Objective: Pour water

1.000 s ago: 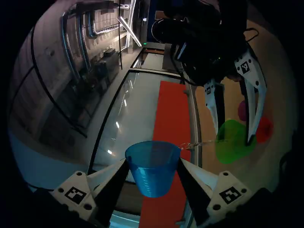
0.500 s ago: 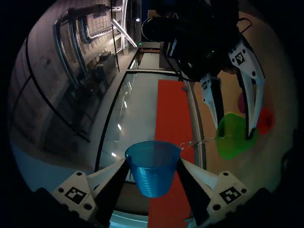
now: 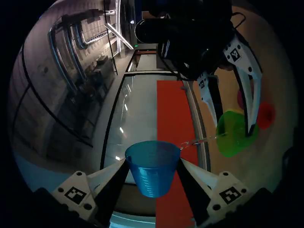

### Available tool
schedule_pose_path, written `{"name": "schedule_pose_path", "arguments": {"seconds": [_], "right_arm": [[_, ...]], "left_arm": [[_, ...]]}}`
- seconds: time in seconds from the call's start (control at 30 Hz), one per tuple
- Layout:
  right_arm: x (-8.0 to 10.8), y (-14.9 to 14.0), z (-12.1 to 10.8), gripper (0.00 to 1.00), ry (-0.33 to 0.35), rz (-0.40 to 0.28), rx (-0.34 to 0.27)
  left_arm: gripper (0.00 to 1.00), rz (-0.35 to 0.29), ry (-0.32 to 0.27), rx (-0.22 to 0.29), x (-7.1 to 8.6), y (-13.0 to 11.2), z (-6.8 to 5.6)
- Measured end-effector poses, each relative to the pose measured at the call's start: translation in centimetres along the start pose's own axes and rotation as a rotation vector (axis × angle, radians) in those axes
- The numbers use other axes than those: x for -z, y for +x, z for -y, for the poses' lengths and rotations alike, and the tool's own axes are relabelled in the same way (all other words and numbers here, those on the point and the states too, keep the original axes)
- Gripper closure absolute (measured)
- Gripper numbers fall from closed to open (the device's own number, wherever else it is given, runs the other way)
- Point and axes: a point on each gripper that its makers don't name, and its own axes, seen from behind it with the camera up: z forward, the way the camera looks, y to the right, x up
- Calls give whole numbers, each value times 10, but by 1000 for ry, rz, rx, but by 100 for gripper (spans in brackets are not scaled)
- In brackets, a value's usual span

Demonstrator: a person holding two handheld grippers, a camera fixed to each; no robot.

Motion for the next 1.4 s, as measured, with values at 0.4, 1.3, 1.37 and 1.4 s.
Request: {"name": "schedule_pose_path", "arguments": {"seconds": [0.4,1.3,1.37,1.4], "right_arm": [[2,3,-2,9,-5,-5,0],[4,6,-6,9,-13,-14,-2],[4,7,-6,9,-15,-14,-3],[4,7,-6,9,-16,-14,-4]], "left_arm": [[15,-2,18,-61,-1,2,5],[15,8,11,36,-3,-4,2],[15,11,8,73,-4,-6,1],[15,12,7,96,-5,-7,0]]}}
